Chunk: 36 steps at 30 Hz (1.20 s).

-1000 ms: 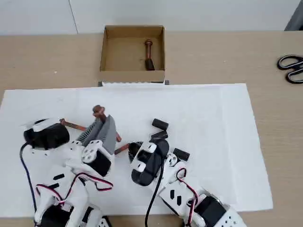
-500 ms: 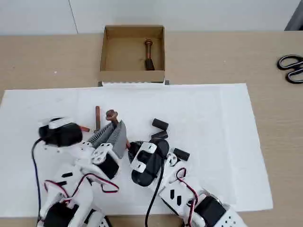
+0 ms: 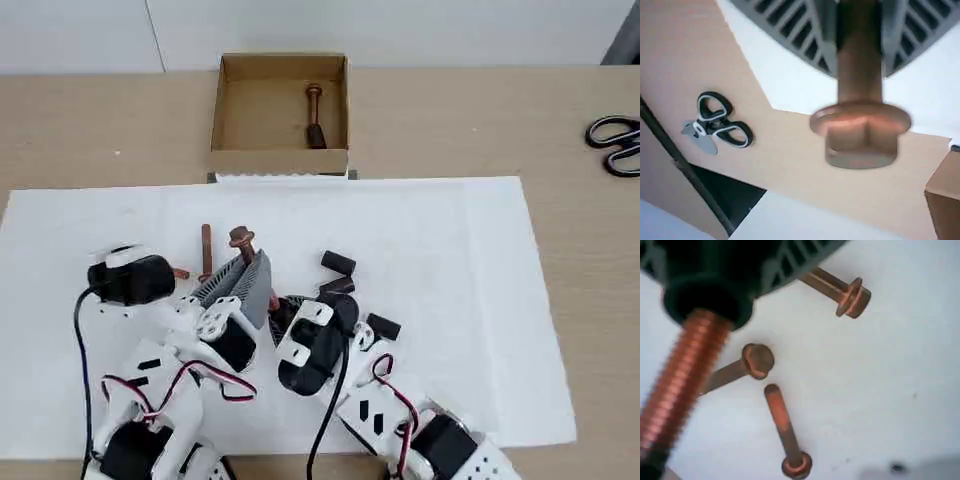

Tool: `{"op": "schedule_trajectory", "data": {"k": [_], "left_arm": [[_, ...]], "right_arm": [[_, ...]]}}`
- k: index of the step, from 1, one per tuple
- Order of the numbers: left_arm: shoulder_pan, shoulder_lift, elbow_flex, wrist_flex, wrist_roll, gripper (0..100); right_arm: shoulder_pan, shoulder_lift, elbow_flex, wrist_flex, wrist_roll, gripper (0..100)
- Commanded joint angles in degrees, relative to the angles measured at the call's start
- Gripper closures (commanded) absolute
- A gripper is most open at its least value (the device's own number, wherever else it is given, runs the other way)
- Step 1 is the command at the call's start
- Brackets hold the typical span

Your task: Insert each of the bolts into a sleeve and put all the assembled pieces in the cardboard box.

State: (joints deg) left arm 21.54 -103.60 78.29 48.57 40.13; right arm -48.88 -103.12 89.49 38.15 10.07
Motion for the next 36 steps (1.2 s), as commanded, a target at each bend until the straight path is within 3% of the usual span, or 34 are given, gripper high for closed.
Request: {"op": "schedule_trajectory", "data": {"k": [1,11,25,36], "left_arm": [[0.26,-0.62,0.04,-1.41,0.35,100],[7.12,-0.62,-0.31,6.77,0.26,100],[8.09,-0.62,-6.37,18.73,-10.11,100],[7.91,-0.62,-1.19,19.34,-12.66,98]], "right_arm": [[-0.31,-0.84,-1.67,-1.71,0.00,99.7],[-0.13,-0.84,-1.58,-1.71,-0.09,99.7],[-0.13,-0.84,-1.32,-1.80,-0.09,99.7],[-0.13,-0.84,-1.67,-1.80,0.09,99.7]]}}
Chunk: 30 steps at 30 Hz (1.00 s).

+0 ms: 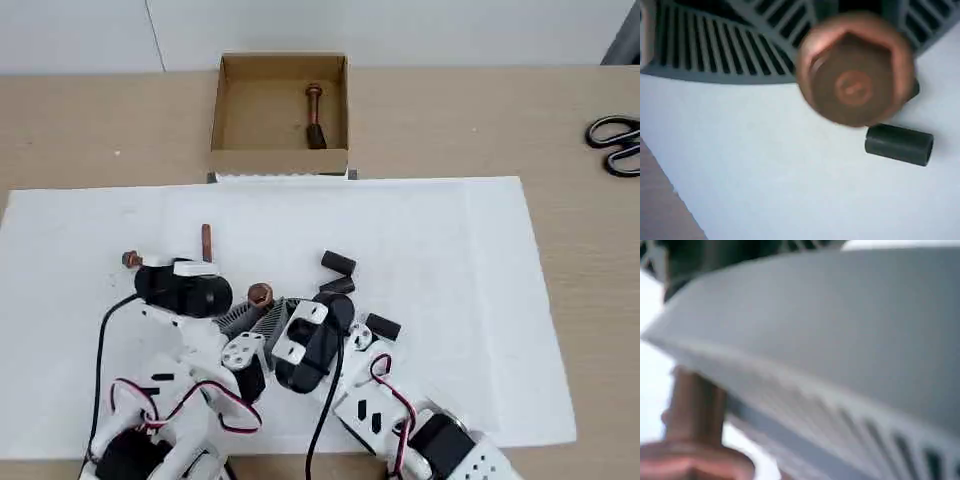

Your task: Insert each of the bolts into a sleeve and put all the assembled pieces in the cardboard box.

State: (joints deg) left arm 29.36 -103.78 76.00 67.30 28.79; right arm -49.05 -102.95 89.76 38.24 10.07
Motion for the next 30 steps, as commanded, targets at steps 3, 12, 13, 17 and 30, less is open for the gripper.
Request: {"op": "schedule_trajectory", "data": {"k": [3,12,13,17,30], "left_arm": [[0.00,-0.44,1.10,0.62,-1.58,88],[-0.18,-0.44,-1.01,0.97,-3.16,75],[-0.18,-0.44,-1.89,0.97,-3.25,75],[-0.18,-0.44,-6.55,1.05,-5.10,75],[-10.29,-0.35,-14.99,3.87,-14.51,99]], "right_arm": [[0.04,-1.01,-1.93,-1.89,0.09,99.7],[0.04,-1.01,-1.93,-1.45,0.09,99.7],[0.04,-1.01,-1.93,-1.45,0.09,99.7],[0.04,-1.01,-1.67,-1.45,0.09,99.7],[0.04,-1.01,-1.41,-1.45,-0.09,99.7]]}}
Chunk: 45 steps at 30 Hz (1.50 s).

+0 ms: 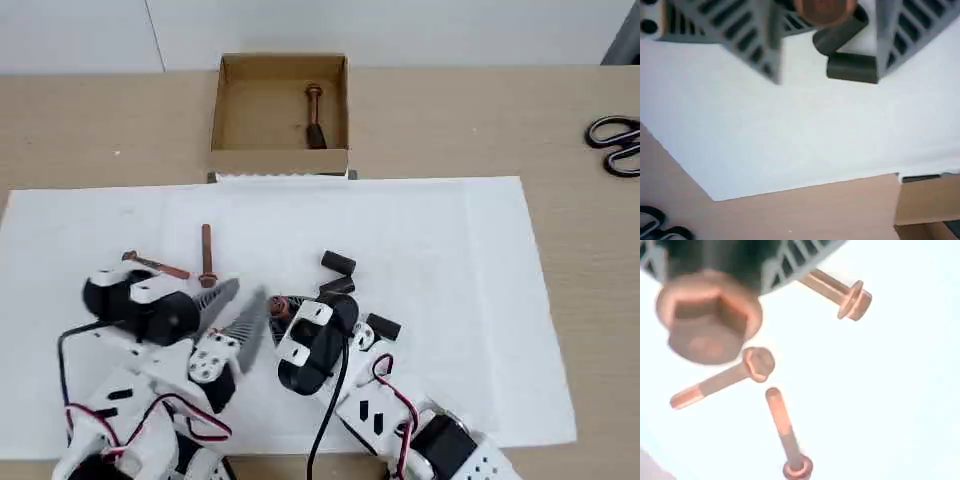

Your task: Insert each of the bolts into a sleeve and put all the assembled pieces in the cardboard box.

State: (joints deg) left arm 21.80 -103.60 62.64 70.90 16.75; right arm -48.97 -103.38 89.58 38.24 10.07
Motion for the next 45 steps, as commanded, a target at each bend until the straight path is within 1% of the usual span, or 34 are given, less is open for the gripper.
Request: {"op": "schedule_trajectory", "data": {"k": [1,3,7,11,14,19,22,27,31,36,40,45], "left_arm": [[-3.87,-0.53,-0.84,0.18,-3.25,99],[-6.33,-0.62,1.45,0.09,-4.40,100],[-12.22,-0.62,9.10,-0.26,-8.62,100],[-17.67,-0.62,17.36,-4.31,-10.46,100],[-19.60,-0.62,19.74,-7.65,-10.37,99],[-19.52,-0.62,24.66,-9.93,-10.37,99],[-19.60,-0.62,27.56,-11.08,-10.20,99],[-19.60,-0.62,31.16,-11.52,-10.11,99],[-19.78,-0.62,31.16,-11.52,-10.11,99],[-19.69,-0.62,31.16,-11.52,-10.11,99],[-19.69,-0.62,31.16,-11.52,-10.11,99],[-19.69,-0.62,31.16,-11.52,-10.11,99]], "right_arm": [[-0.04,-0.57,-1.23,-1.45,-0.09,99.7],[-0.04,-0.57,-1.76,-1.45,-0.44,99.7],[1.01,-0.48,-4.57,-0.04,-5.01,99.7],[7.52,0.57,-7.21,-1.01,-5.54,99.7],[12.00,6.29,-11.52,-4.09,-5.36,99.7],[13.05,27.21,-24.88,-10.07,-3.52,99.7],[14.55,42.42,-35.25,-11.12,-2.55,99.7],[21.14,68.00,-52.92,-11.82,5.80,99.7],[24.48,87.34,-68.75,-15.52,9.93,99.6],[24.66,109.05,-89.41,-15.96,14.95,99.6],[24.57,124.70,-105.93,-15.96,20.40,99.5],[24.48,142.11,-124.40,-15.96,29.98,99.5]]}}
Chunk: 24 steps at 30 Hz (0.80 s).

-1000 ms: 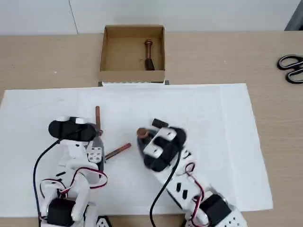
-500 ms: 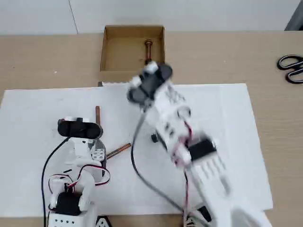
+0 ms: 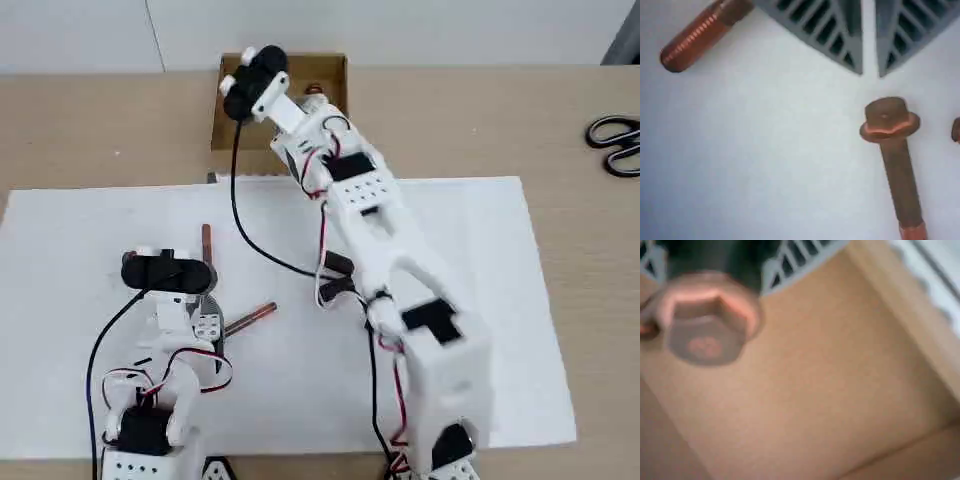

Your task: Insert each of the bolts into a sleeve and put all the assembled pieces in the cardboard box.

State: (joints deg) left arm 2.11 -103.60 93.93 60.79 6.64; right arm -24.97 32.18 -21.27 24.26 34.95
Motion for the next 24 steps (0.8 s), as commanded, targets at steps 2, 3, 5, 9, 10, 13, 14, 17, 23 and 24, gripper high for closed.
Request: {"op": "schedule_trajectory", "data": {"k": [2,3,5,9,10,13,14,17,23,24], "left_arm": [[0.00,-0.62,-0.13,-1.41,0.00,99],[0.00,-0.62,-0.13,-1.41,0.00,99],[0.09,-0.62,-0.13,-1.41,0.00,99],[0.09,-0.62,-0.13,-1.41,0.00,99],[0.09,-0.62,-0.13,-1.41,0.00,99],[0.18,-0.62,-0.13,-1.41,0.00,99],[0.18,-0.62,-0.13,-1.41,0.00,99],[0.18,-0.62,-0.13,-1.41,0.00,99],[0.09,-0.62,-0.13,-1.41,0.00,99],[0.09,-0.62,-0.13,-1.41,0.00,99]], "right_arm": [[0.48,12.70,-20.22,-1.98,8.97,99.5],[0.48,15.52,-23.38,-1.98,10.29,99.5],[0.48,20.70,-29.45,-1.54,11.87,99.5],[0.40,28.44,-38.86,0.22,14.15,96.3],[0.40,29.93,-40.79,1.36,14.15,93.1],[0.40,33.10,-46.15,5.49,14.07,83.8],[0.40,33.89,-48.00,6.81,14.07,83.2],[-0.04,35.30,-52.92,9.45,14.07,86.0],[-2.15,35.47,-65.85,25.27,14.07,98.5],[-2.59,35.47,-69.01,29.67,14.07,99.6]]}}
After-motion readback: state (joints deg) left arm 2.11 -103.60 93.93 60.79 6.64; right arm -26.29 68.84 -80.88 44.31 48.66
